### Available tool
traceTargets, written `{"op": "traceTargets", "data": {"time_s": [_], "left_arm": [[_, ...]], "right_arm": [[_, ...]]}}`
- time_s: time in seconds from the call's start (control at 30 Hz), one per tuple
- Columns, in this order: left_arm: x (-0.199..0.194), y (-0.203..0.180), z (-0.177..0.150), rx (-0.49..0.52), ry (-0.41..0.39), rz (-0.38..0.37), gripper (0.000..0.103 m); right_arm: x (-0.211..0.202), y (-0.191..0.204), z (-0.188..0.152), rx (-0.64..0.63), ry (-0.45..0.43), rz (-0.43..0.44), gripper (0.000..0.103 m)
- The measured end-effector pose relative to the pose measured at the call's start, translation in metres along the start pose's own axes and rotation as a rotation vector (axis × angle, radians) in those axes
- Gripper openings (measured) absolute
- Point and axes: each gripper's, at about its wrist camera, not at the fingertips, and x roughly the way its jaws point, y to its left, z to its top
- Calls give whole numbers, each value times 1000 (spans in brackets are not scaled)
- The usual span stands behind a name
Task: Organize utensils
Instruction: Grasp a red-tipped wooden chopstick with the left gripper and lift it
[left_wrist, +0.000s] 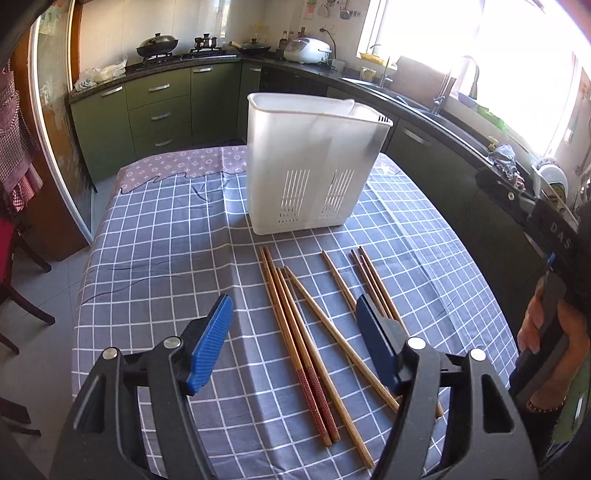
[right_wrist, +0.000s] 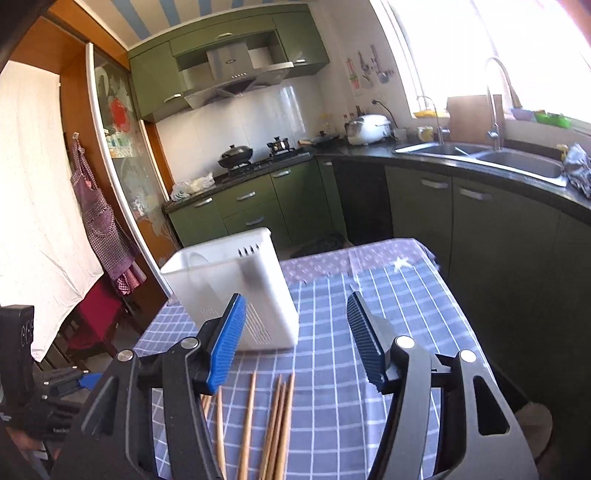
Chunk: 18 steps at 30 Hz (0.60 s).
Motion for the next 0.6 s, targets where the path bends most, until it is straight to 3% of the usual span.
{"op": "traceTargets", "data": {"time_s": [0.2,0.37,0.6], "left_arm": [[21,4,-7,-23,55,49,65],[42,16,-8,-61,129,76,44],[71,25,-2,-99,207,62,32]], "right_arm": [[-3,-20,-27,-2,52,-57,61],[2,-19,-32,-1,90,-27,64],[4,-19,-37,0,120,-10,64]]}}
